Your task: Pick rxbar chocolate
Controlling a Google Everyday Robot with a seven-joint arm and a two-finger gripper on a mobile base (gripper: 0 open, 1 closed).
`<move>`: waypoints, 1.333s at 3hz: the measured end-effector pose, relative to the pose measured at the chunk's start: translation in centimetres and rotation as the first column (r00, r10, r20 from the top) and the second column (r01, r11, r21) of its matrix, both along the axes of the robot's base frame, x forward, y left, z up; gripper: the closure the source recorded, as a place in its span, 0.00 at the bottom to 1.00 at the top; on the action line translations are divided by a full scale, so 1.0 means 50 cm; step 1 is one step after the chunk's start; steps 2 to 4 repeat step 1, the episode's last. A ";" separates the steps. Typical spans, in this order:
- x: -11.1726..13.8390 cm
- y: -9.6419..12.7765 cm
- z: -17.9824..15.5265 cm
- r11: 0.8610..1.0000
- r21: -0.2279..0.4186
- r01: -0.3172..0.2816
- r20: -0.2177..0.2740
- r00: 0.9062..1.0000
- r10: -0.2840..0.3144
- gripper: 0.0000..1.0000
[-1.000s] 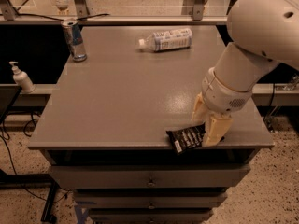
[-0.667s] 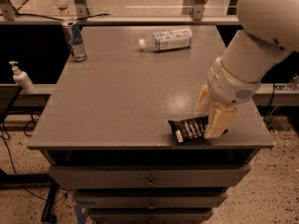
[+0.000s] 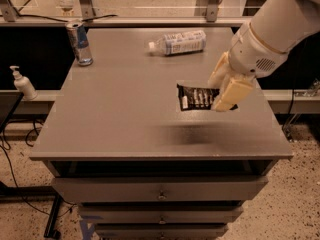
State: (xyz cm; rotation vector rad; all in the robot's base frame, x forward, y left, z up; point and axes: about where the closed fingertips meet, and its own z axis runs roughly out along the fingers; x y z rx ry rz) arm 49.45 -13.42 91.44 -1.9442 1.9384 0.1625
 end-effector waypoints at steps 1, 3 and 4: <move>0.007 0.003 0.012 1.000 0.011 0.008 0.014 1.000 -0.008 1.00; 0.007 0.003 0.012 1.000 0.011 0.008 0.014 1.000 -0.008 1.00; 0.007 0.003 0.012 1.000 0.011 0.008 0.014 1.000 -0.008 1.00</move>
Offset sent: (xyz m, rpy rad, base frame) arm 0.0000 0.0000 0.0000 0.0000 0.0000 0.0000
